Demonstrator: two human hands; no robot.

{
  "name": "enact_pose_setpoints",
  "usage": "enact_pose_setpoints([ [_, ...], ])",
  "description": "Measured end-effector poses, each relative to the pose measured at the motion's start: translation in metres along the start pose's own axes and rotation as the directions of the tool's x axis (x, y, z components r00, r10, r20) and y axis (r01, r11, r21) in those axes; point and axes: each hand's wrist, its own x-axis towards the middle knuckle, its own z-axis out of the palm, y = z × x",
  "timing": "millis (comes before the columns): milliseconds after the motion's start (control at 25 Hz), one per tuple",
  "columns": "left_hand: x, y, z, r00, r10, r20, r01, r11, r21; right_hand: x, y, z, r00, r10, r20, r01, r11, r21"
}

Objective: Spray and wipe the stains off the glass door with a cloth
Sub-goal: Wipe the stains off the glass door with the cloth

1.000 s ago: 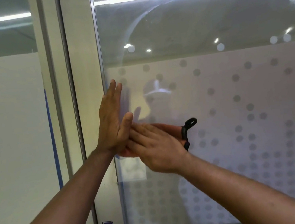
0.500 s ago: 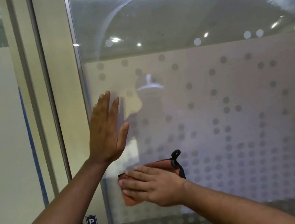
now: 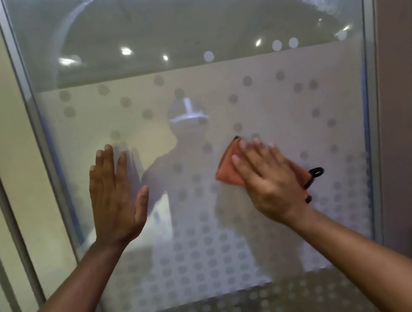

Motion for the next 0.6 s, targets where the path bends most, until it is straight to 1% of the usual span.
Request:
enact_pose_setpoints([
  [40, -0.001, 0.000, 0.002, 1.000, 0.002, -0.005, -0.002, 1.000, 0.010, -0.003, 0.019, -0.007, 0.996, 0.086, -0.021, -0.087, 0.996, -0.017],
  [120, -0.002, 0.001, 0.005, 1.000, 0.020, -0.014, -0.019, 0.999, 0.029, -0.014, 0.052, -0.019, 0.965, 0.254, -0.071, -0.257, 0.966, -0.038],
  [200, -0.001, 0.000, 0.005, 0.999, 0.027, -0.018, -0.026, 0.999, 0.047, -0.026, 0.077, -0.030, 0.905, 0.411, -0.110, -0.417, 0.908, -0.039],
  [280, -0.002, 0.002, 0.005, 1.000, 0.022, -0.019, -0.021, 0.998, 0.052, -0.042, 0.095, -0.037, 0.838, 0.529, -0.134, -0.534, 0.845, -0.005],
  [360, -0.002, 0.003, 0.004, 0.999, 0.024, -0.025, -0.022, 0.998, 0.055, -0.063, 0.105, -0.042, 0.796, 0.588, -0.144, -0.587, 0.808, 0.053],
  [440, -0.002, 0.002, 0.005, 0.999, 0.024, -0.026, -0.022, 0.998, 0.065, -0.085, 0.100, -0.043, 0.755, 0.642, -0.133, -0.633, 0.766, 0.110],
  [520, -0.003, 0.001, 0.008, 0.999, 0.023, -0.027, -0.021, 0.997, 0.071, -0.104, 0.078, -0.038, 0.713, 0.690, -0.124, -0.674, 0.723, 0.149],
  [600, -0.003, 0.000, 0.010, 0.999, 0.027, -0.034, -0.024, 0.997, 0.067, -0.113, 0.048, -0.029, 0.698, 0.707, -0.112, -0.688, 0.706, 0.167],
])
